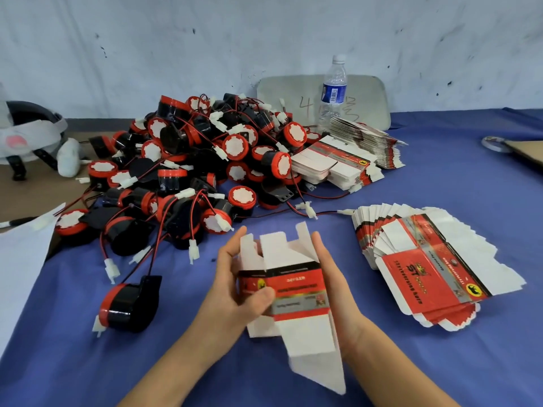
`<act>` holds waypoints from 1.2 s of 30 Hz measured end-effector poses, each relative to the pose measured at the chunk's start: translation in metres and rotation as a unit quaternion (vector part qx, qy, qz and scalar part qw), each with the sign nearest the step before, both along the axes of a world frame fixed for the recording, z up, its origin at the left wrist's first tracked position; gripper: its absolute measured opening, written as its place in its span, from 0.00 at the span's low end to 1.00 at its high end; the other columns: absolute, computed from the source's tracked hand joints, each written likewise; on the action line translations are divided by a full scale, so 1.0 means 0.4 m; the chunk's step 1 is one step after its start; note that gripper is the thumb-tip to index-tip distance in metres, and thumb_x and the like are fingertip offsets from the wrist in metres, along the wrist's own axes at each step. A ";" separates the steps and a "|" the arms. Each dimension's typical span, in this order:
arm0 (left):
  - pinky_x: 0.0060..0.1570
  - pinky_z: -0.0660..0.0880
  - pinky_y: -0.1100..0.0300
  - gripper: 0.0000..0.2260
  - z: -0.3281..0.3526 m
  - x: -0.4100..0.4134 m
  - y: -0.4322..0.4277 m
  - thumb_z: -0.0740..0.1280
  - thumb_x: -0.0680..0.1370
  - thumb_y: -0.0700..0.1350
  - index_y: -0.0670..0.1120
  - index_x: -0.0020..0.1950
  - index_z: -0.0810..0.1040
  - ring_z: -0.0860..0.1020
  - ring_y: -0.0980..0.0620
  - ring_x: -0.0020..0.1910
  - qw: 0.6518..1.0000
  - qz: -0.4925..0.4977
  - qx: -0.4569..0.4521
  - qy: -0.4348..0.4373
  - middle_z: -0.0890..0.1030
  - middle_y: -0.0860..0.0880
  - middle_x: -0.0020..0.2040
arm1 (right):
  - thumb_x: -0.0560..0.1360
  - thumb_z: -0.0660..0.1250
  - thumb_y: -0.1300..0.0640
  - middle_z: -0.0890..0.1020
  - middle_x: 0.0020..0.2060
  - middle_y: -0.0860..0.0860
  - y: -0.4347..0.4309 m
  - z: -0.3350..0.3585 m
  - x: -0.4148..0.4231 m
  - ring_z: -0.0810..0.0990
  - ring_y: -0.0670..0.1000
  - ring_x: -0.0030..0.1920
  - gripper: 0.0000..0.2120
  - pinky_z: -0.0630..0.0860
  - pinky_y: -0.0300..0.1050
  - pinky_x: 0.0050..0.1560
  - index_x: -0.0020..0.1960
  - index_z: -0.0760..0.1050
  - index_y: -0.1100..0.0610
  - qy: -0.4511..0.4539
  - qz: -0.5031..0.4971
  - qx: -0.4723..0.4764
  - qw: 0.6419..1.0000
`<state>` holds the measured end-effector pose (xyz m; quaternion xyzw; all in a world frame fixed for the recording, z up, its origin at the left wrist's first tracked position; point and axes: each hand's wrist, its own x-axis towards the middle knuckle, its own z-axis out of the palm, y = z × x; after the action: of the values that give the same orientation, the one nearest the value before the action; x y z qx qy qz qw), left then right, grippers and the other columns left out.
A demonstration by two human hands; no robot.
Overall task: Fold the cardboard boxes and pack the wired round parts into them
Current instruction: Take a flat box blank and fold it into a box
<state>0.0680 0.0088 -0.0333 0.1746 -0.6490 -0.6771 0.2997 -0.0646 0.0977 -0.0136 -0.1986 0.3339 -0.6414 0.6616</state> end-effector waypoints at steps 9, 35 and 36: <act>0.40 0.75 0.72 0.39 -0.004 0.002 -0.040 0.76 0.64 0.46 0.72 0.66 0.62 0.80 0.63 0.52 0.967 0.229 -0.108 0.005 0.79 0.63 0.54 | 0.68 0.75 0.53 0.85 0.49 0.57 0.004 -0.002 0.007 0.85 0.56 0.46 0.18 0.81 0.47 0.41 0.56 0.81 0.55 0.095 -0.013 0.041 0.995; 0.63 0.71 0.57 0.54 0.022 -0.021 0.011 0.72 0.57 0.74 0.52 0.72 0.51 0.71 0.57 0.69 0.999 -0.006 -0.049 0.011 0.72 0.70 0.65 | 0.55 0.79 0.35 0.82 0.58 0.48 -0.011 0.001 0.040 0.81 0.51 0.57 0.47 0.79 0.44 0.53 0.68 0.65 0.47 0.249 -0.162 -0.071 0.952; 0.67 0.69 0.53 0.52 0.021 -0.017 0.014 0.72 0.59 0.74 0.53 0.73 0.52 0.68 0.55 0.71 0.998 0.005 -0.060 0.011 0.71 0.68 0.68 | 0.56 0.79 0.38 0.82 0.58 0.48 -0.009 0.003 0.041 0.82 0.51 0.57 0.45 0.79 0.42 0.51 0.68 0.65 0.47 0.249 -0.175 -0.084 0.949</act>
<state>0.0612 0.0143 -0.0248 0.1518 -0.6846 -0.6371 0.3198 -0.0481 0.0939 -0.0123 -0.3452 0.4624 -0.7033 0.4153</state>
